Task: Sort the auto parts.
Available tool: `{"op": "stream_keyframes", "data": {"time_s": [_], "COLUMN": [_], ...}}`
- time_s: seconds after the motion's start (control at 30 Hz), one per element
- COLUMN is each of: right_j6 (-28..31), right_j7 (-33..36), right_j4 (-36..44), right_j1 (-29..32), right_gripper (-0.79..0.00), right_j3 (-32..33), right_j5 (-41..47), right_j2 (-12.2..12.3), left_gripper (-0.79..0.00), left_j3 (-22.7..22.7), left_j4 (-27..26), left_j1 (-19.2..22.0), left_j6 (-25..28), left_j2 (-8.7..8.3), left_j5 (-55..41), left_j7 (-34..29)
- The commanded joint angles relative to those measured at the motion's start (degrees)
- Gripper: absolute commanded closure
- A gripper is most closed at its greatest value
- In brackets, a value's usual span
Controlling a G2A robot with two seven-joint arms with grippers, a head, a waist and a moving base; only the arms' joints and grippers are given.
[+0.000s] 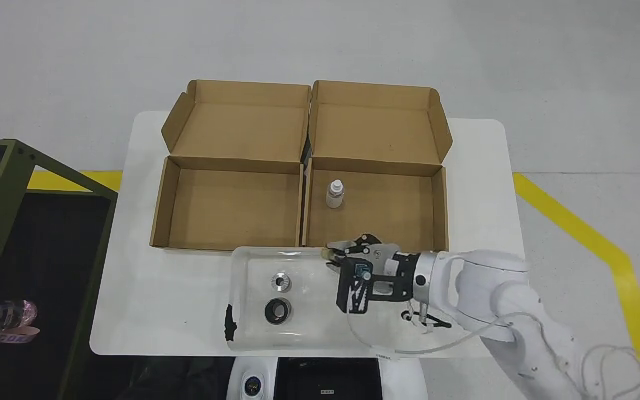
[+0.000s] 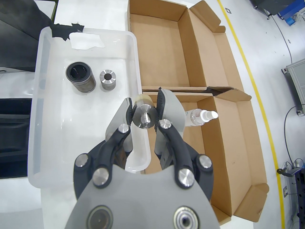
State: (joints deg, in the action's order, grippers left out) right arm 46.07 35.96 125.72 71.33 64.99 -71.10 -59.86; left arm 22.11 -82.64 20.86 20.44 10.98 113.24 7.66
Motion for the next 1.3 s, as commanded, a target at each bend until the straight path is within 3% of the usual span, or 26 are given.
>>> {"op": "stream_keyframes", "data": {"time_s": [0.0, 0.63, 1.27], "right_j6": [-0.22, -1.33, -2.20], "right_j7": [-1.01, -3.21, 5.53], "right_j4": [-0.76, -11.92, -24.29], "right_j1": [-0.09, -6.70, -17.09], "right_gripper": [0.000, 0.000, 0.000], "right_j3": [0.92, 1.27, -4.92], "right_j5": [0.97, 6.50, 7.90], "right_j2": [0.09, -0.02, -0.99], "left_gripper": [-0.785, -0.785, -0.785], "left_j3": [0.00, 0.00, 0.00], "left_j4": [0.00, 0.00, 0.00], "left_j1": [0.00, 0.00, 0.00], "left_j6": [0.00, 0.00, 0.00], "left_j2": [0.00, 0.00, 0.00], "left_j5": [0.00, 0.00, 0.00], "left_j7": [0.00, 0.00, 0.00]}}
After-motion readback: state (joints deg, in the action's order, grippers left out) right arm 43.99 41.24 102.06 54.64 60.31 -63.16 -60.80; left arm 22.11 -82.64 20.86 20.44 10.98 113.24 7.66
